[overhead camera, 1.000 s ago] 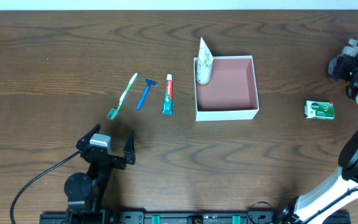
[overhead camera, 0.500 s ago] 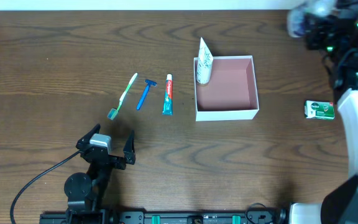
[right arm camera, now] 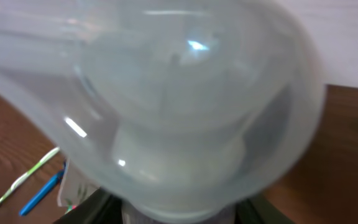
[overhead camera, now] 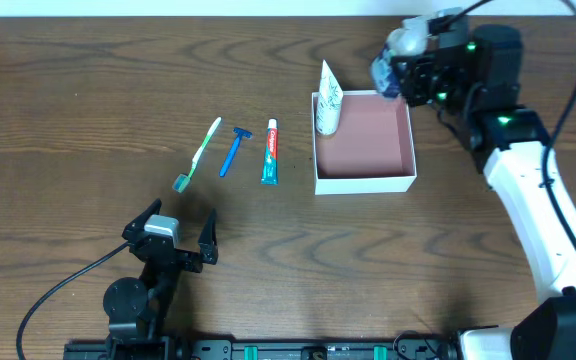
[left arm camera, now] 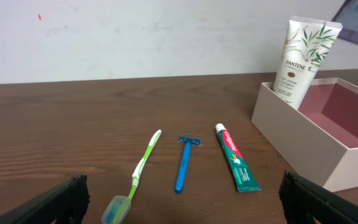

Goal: Pack container
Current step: 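Carry the pump bottle into the box beside the tube and release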

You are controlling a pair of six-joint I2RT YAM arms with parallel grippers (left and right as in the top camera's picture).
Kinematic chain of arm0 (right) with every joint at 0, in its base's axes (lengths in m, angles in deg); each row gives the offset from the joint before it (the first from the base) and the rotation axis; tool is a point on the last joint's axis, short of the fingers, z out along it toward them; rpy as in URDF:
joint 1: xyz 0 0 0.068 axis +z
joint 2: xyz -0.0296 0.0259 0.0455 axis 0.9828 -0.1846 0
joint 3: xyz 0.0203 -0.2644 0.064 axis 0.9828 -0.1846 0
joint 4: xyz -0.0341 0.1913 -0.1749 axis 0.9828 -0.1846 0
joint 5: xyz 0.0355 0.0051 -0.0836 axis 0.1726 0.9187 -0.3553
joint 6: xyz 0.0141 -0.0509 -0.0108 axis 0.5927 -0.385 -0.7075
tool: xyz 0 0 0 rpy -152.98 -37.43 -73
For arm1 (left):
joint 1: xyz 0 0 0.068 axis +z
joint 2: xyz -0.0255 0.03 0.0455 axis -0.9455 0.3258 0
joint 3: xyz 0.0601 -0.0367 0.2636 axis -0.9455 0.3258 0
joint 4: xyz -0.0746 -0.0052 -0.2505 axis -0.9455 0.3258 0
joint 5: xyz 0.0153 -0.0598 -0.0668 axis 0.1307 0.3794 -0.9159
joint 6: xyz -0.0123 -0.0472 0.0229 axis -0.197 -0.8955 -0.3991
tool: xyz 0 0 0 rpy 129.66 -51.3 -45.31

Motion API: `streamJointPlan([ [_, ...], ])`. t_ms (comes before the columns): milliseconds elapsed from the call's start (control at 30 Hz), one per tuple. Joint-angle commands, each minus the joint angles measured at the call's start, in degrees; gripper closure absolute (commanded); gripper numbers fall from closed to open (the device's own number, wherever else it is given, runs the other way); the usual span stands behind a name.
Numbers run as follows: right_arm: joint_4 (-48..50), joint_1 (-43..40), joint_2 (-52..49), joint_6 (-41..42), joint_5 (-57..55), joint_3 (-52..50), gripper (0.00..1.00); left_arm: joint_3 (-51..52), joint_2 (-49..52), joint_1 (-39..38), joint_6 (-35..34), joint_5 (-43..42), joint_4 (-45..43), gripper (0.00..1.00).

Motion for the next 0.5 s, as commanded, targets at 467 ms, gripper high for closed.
streamJointPlan([
  [467,-1.6,6.1,-8.7,0.7,-7.5,1.1,0.67,1.7,-0.3,0.3,0.2,-0.7,0.6,0.02],
])
